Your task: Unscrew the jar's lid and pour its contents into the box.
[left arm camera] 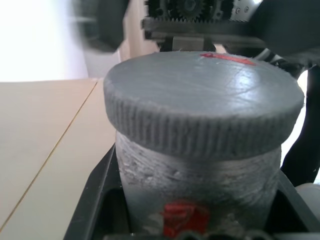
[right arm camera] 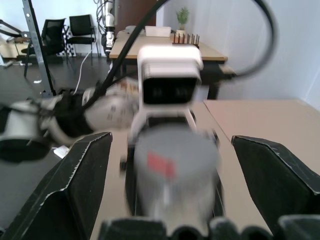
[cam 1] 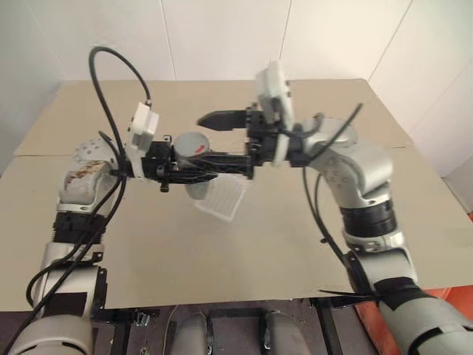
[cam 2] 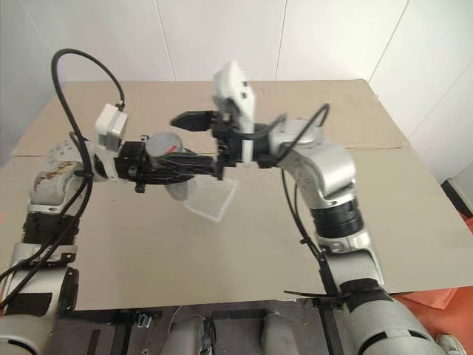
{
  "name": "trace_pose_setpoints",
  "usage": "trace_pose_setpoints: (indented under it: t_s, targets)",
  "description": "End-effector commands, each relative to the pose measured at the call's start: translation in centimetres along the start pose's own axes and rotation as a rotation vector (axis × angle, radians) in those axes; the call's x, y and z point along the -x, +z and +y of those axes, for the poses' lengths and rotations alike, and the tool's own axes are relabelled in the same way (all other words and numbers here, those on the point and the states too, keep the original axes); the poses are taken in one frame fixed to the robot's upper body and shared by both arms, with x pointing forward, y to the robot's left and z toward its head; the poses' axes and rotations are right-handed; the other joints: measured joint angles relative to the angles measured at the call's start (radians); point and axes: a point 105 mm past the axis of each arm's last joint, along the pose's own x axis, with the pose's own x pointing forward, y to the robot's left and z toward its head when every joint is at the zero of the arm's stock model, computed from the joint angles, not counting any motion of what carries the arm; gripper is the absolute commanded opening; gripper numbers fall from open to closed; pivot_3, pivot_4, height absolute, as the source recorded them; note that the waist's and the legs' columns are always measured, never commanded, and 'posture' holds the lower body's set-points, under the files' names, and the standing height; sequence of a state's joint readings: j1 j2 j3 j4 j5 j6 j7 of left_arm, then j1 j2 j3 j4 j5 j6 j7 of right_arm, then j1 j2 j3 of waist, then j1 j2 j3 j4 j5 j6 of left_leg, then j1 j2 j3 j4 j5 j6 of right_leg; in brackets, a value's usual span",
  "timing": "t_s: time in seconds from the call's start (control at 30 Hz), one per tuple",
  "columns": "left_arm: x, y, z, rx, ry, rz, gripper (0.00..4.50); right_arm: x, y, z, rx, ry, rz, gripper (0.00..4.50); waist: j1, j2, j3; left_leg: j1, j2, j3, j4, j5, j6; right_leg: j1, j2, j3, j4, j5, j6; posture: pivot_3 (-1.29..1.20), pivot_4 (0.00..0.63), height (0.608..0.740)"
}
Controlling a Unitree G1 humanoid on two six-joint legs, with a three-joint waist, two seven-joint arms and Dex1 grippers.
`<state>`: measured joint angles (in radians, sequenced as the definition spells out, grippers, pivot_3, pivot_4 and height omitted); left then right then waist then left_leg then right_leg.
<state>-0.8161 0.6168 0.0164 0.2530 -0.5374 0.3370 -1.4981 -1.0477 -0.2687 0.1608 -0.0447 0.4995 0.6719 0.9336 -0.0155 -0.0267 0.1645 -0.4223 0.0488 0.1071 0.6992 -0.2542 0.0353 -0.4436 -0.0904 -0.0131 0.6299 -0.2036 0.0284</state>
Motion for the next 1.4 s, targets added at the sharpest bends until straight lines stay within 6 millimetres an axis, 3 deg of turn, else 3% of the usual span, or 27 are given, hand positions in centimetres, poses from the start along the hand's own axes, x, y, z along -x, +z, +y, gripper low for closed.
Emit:
trace_pose_setpoints:
  t_s: [0.03, 0.17, 0.53, 0.63, 0.8, 0.93, 1.17, 1.4]
  targets:
    - [-0.1, 1.1, 0.2, -0.043, -0.002, -0.010, 2.02, -0.8, 0.8, -1.0, 0.053, -0.067, 0.008, 4.47, 0.003, 0.000, 0.000, 0.000, 0.000, 0.000, 0.000, 0.000, 0.000, 0.000, 0.000, 0.000, 0.000, 0.000, 0.000, 0.00, 0.150, 0.740]
    - [-0.1, 1.2, 0.1, -0.044, -0.007, -0.009, 2.02, -1.3, 0.4, -1.8, 0.035, -0.094, 0.022, 4.47, 0.003, 0.000, 0.000, 0.000, 0.000, 0.000, 0.000, 0.000, 0.000, 0.000, 0.000, 0.000, 0.000, 0.000, 0.000, 0.00, 0.150, 0.740]
    - [1.9, 1.4, 0.2, -0.049, 0.036, 0.026, 2.02, 4.7, -0.4, -4.1, -0.002, -0.203, 0.078, 4.47, 0.007, 0.000, 0.000, 0.000, 0.000, 0.000, 0.000, 0.000, 0.000, 0.000, -0.001, -0.001, -0.001, 0.000, 0.000, 0.00, 0.150, 0.740]
    - [2.1, 1.5, 0.4, -0.053, 0.039, 0.022, 2.02, 5.3, 0.0, -3.8, 0.007, -0.190, 0.082, 4.47, 0.003, 0.000, 0.000, 0.000, 0.000, 0.000, 0.000, 0.000, 0.000, 0.001, 0.000, 0.000, -0.001, 0.000, 0.000, 0.00, 0.150, 0.740]
    - [1.3, 1.4, 0.5, -0.054, 0.026, 0.014, 2.02, 4.2, 0.8, -1.8, 0.040, -0.096, 0.052, 4.47, -0.007, 0.000, 0.000, 0.000, 0.000, 0.000, -0.001, 0.000, 0.000, -0.001, 0.001, 0.000, 0.000, 0.000, 0.000, 0.00, 0.150, 0.740]
    - [0.8, 1.1, 0.8, -0.051, 0.028, 0.005, 2.02, 2.2, 2.1, -0.6, 0.049, -0.041, -0.005, 4.47, -0.003, 0.000, 0.000, 0.000, 0.000, 0.000, -0.001, 0.000, 0.000, 0.000, 0.000, 0.000, 0.000, 0.000, 0.000, 0.00, 0.150, 0.740]
    - [0.4, 1.2, 0.8, -0.053, 0.016, -0.008, 2.02, -1.3, 0.7, -1.3, 0.088, -0.095, 0.056, 4.47, 0.000, 0.000, 0.000, 0.000, 0.000, 0.000, 0.000, 0.000, 0.000, 0.000, 0.000, 0.000, 0.000, 0.000, 0.000, 0.00, 0.150, 0.740]
    - [0.6, 1.2, 0.5, -0.050, 0.021, -0.002, 2.02, -1.7, 0.3, -1.6, 0.060, -0.104, 0.050, 4.47, 0.002, 0.000, 0.000, -0.001, 0.000, 0.000, 0.000, 0.000, 0.000, 0.000, 0.000, 0.000, 0.000, 0.000, 0.000, 0.00, 0.150, 0.740]
